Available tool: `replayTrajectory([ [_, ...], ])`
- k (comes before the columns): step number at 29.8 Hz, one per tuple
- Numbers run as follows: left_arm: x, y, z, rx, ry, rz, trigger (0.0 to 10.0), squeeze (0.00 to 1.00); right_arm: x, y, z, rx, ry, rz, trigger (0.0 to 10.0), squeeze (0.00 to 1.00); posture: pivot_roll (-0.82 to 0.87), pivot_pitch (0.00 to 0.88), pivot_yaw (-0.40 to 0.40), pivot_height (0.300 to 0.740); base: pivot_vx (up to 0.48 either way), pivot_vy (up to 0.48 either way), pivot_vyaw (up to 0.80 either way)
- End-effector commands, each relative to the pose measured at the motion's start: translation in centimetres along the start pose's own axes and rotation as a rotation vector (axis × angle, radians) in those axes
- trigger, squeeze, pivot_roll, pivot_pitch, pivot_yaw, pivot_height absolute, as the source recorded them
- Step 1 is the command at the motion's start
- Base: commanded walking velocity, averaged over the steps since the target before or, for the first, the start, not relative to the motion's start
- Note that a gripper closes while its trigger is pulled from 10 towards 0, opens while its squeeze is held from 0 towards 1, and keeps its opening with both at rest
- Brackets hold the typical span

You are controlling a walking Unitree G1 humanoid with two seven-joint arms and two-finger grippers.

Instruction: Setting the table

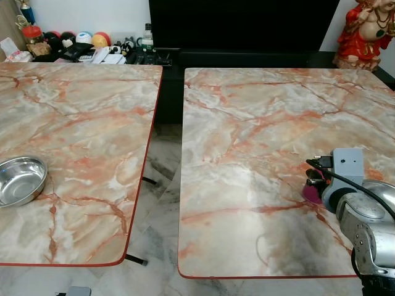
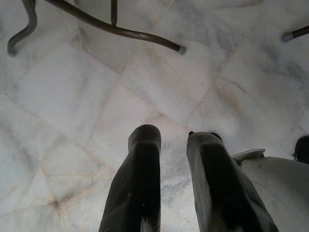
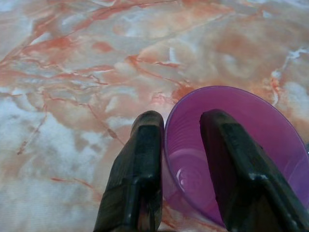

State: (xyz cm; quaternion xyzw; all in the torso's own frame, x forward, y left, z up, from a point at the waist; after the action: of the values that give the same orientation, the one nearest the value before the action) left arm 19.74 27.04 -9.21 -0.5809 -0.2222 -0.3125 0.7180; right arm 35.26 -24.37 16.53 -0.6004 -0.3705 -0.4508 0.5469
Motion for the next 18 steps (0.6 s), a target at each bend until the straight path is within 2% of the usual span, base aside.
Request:
replayTrajectory([
  [1,-1.25,-0.36,-0.17,-0.011,0.002,0.042,10.0,0.0,0.03,0.18,0.05,0.003,0.005,0.004,10.0,0.0,-0.05,0.146,-0.013,0.74,0.0,0.0,0.0],
  [18,-1.29,-0.36,-0.24,-0.014,0.001,0.044,10.0,0.0,0.29,0.21,0.67,0.04,-0.009,-0.016,10.0,0.0,-0.05,0.144,-0.013,0.74,0.0,0.0,0.0],
])
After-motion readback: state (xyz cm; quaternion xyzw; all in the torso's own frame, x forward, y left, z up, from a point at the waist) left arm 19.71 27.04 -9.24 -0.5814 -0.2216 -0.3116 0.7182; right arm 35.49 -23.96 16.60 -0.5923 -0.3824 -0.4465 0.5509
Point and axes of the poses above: a point about 5 cm out from each wrist's last joint towards the gripper, its own y axis pointing out of the wrist towards the gripper, its own x axis along the axis of the wrist's last joint, z = x × y, the point moved 4 cm from there along y, pointing out of the wrist towards the gripper, and after that the axes turned 7 degrees about y, right-handed, at the moved point
